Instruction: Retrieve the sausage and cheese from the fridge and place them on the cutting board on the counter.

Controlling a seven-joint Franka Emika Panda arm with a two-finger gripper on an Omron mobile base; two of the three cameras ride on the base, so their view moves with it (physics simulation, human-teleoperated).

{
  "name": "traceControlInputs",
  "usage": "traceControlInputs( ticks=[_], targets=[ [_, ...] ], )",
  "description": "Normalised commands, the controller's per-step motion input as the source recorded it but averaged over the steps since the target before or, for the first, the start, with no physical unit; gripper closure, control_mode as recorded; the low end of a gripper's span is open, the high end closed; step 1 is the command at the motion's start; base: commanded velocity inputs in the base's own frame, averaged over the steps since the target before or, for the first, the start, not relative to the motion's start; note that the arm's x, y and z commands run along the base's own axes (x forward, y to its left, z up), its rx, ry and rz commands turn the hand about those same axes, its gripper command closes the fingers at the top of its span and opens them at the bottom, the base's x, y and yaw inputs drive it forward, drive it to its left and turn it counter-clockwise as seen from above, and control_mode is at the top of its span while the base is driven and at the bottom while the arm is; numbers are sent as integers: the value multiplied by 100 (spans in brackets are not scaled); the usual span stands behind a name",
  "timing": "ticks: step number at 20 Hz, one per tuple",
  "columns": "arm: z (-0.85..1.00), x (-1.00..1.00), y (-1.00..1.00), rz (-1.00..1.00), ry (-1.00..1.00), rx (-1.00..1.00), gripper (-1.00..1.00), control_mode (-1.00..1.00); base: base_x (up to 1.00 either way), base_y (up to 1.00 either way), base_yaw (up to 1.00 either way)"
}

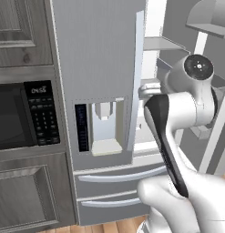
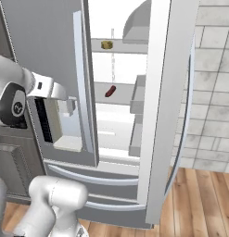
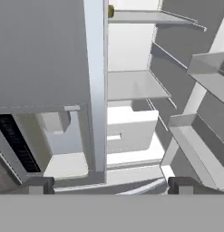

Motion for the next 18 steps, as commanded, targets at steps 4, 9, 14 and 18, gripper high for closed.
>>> traceControlInputs(
  ticks=[4,9,14,18],
  targets=[
    [0,84,0,4,-3,14,-100,-100,0,0,0],
    [-13,59,2,5,-2,0,-100,-100,0,0,0],
    [-7,72,-1,3,-1,0,-100,-100,0,0,0],
    [-10,69,-2,1,-3,0,-100,-100,0,0,0]
  ],
)
